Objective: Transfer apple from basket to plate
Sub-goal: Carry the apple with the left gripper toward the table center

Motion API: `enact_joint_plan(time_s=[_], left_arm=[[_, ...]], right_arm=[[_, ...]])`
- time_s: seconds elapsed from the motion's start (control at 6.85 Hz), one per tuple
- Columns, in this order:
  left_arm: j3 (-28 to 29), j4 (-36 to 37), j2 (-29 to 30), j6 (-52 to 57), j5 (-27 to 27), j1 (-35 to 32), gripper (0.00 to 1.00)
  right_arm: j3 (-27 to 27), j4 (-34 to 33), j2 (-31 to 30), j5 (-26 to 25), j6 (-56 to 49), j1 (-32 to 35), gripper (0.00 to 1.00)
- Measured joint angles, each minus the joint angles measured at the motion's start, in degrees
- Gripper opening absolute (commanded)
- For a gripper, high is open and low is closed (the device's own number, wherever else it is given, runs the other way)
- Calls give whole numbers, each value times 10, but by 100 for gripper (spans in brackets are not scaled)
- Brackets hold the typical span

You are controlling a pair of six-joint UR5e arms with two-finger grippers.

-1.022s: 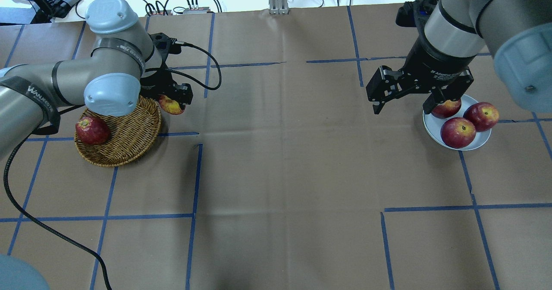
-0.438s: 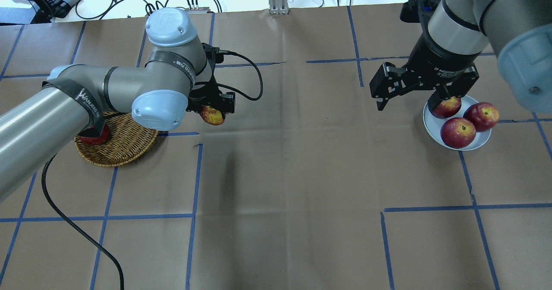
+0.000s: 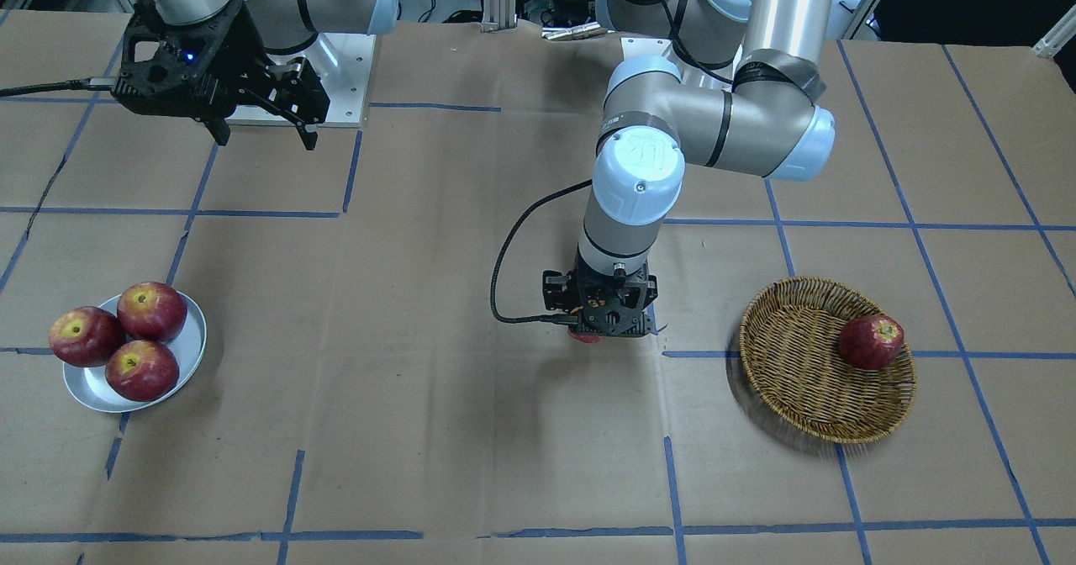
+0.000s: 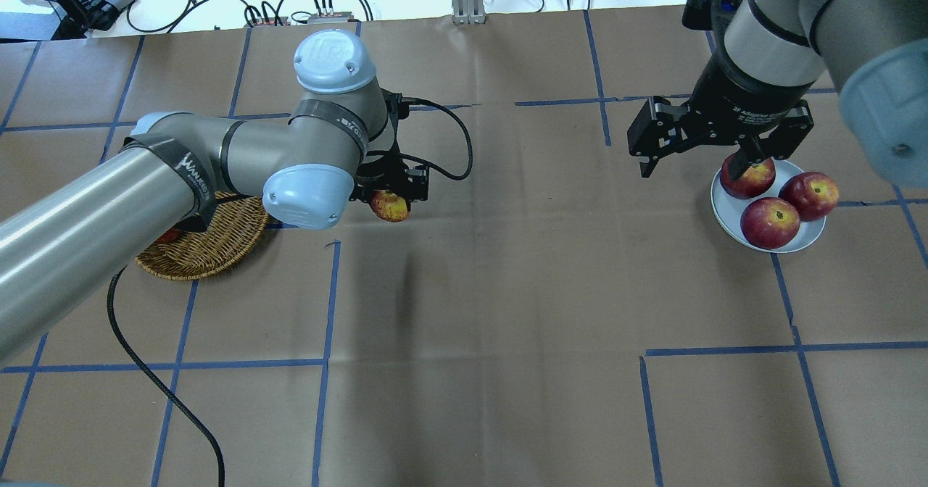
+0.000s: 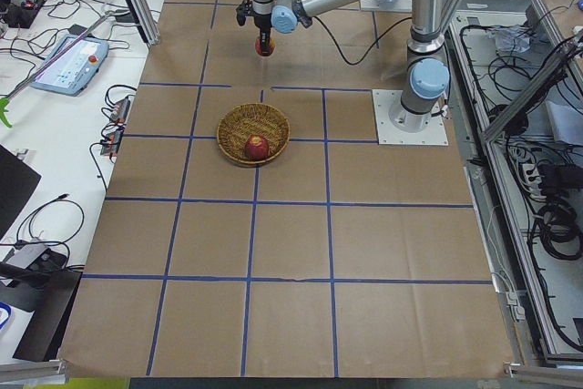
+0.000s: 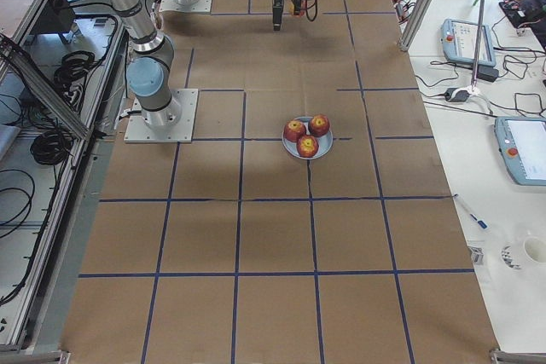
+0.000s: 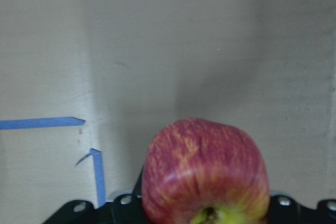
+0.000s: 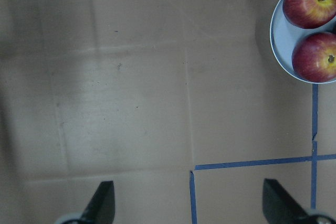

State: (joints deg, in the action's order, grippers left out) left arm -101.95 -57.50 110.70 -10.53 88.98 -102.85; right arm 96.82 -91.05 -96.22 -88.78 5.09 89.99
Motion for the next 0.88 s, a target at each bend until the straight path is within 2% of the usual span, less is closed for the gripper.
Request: enact_joint_plan(time_s=[0.29,0.88], left_arm=[[7,30,26,-38,-6,-35,57],[62,37,95,-77,8,-93,58]], right_arm=[[2,-9,1,-10,9,0,100],[5,-8,0,-11,7,0,100]])
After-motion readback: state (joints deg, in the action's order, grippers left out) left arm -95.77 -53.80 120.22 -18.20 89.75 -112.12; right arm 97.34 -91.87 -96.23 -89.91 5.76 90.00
